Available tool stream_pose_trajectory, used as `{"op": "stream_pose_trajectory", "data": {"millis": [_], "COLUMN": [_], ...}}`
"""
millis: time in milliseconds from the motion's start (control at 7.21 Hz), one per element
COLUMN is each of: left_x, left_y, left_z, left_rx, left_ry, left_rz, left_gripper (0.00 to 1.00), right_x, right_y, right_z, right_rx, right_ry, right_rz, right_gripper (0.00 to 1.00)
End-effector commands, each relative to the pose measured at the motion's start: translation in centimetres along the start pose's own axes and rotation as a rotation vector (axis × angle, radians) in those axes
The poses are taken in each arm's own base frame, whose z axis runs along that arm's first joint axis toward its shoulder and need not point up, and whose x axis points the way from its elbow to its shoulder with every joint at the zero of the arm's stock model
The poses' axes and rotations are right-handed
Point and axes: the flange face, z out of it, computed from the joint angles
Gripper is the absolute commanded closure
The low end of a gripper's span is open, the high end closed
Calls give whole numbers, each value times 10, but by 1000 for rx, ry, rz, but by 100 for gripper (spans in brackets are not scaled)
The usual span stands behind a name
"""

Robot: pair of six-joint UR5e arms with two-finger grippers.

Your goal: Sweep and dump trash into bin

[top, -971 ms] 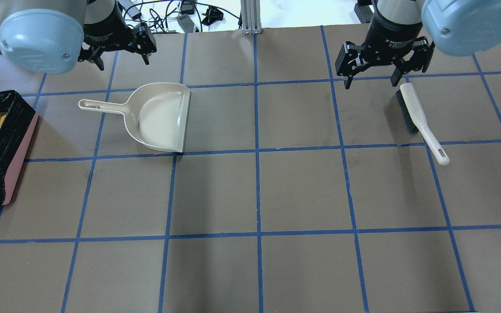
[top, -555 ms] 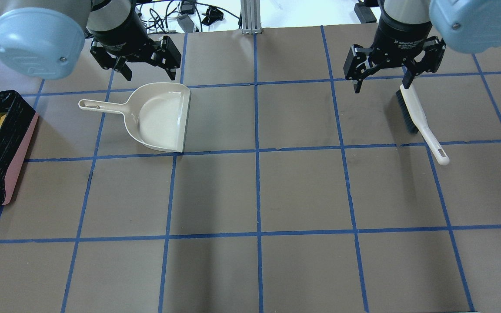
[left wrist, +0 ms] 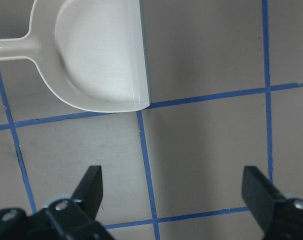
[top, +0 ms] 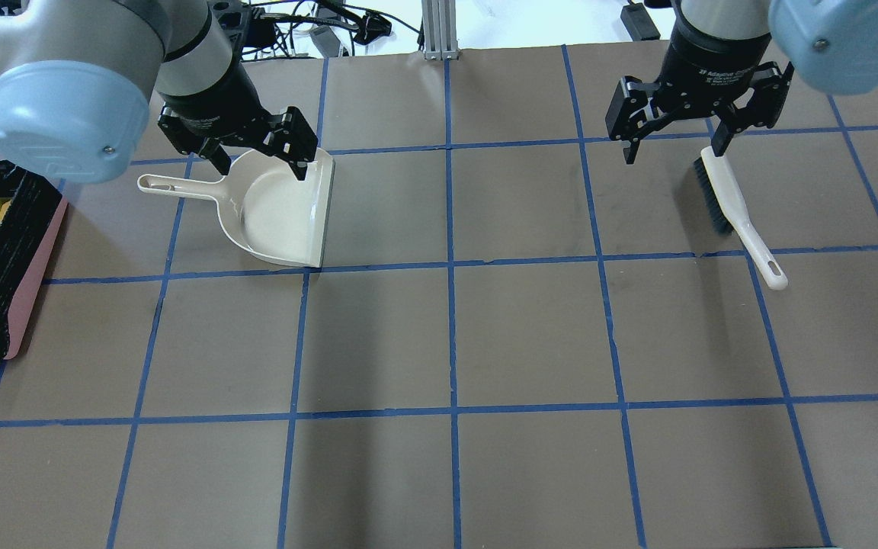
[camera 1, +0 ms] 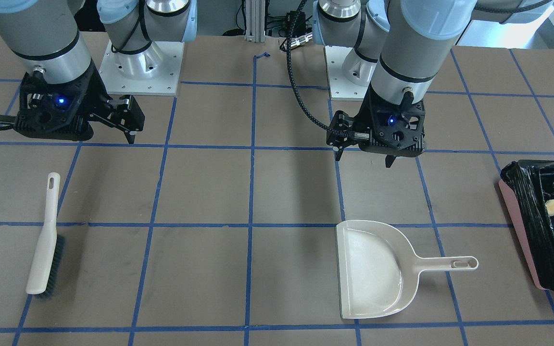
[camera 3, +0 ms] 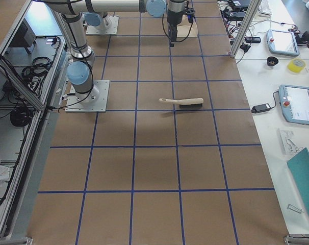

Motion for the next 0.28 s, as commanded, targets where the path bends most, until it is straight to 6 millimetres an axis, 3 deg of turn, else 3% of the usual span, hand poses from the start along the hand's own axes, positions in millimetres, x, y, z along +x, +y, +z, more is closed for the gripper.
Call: {"op": "stream_pose_trajectory", "data": {"millis": [0,139], "left_x": [0,0], "left_y": [-2,-1], "left_z": [-2,-4], "left_rx": [18,22], "left_ry": [-6,-8], "left_rz": [-15,-16], "left_gripper": [0,0], "right_x": [0,0], "right_y": [1,1], "right_z": [0,1], "right_rx": [0,-1], "right_ry": [-1,-3], "right_rz": [-2,0], "right_gripper": [0,0]}}
